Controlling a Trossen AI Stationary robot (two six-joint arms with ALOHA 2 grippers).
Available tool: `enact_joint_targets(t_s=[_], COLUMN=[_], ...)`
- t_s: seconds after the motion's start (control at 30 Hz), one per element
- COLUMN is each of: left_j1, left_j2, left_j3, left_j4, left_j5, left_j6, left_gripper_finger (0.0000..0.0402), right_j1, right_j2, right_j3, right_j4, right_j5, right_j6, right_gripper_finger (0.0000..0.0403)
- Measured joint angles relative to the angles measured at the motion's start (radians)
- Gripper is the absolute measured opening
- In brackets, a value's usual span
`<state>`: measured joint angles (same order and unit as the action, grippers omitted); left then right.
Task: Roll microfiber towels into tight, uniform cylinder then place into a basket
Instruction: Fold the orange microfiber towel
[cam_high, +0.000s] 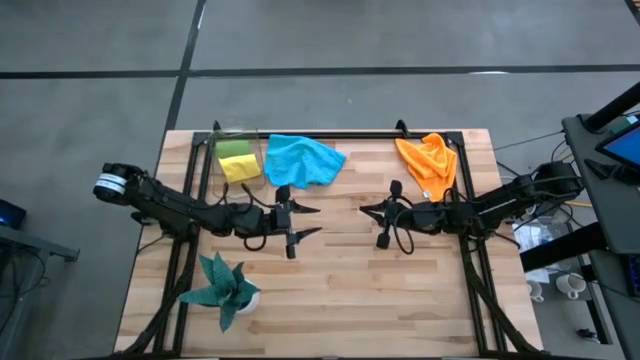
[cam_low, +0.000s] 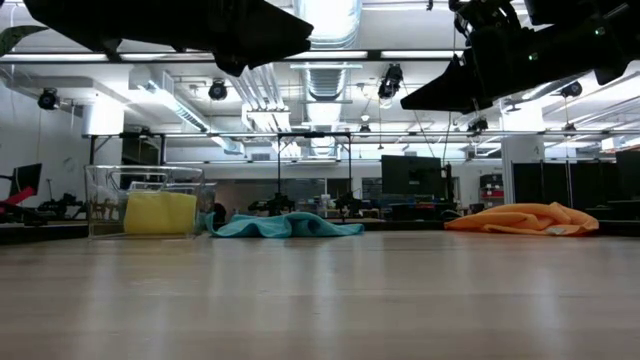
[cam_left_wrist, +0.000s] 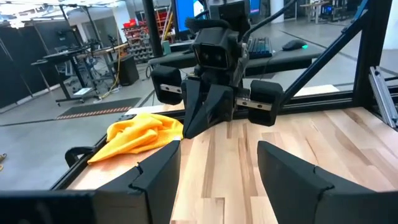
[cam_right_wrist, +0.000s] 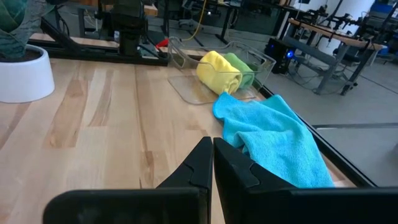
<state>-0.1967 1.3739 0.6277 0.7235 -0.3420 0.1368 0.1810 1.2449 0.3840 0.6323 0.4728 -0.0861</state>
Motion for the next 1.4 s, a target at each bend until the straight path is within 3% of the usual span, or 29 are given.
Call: enact_joint_targets(t_s=[0.43, 0.77, 1.4], left_j1=[0.009, 0.084, 0.130], left_j2=[0.000, 0.000, 0.000], left_j3=[-0.015, -0.128, -0.138], left_j4=[0.016, 0.240, 0.237], left_j5=[0.001, 0.081, 0.155], left_j6=[0.029, -0.002, -0.026], left_gripper_finger=[0.0197, 0.0197, 0.0197], right_j1=[0.000, 0.000, 0.000], right_j2=[0.000, 0.000, 0.000], right_j3=[0.000, 0.000, 0.000], right_j4=[0.000, 0.000, 0.001], right_j5=[0.000, 0.000, 0.000], right_j6=[0.000, 0.000, 0.000], right_gripper_finger=[0.0009, 0.0009, 0.0009])
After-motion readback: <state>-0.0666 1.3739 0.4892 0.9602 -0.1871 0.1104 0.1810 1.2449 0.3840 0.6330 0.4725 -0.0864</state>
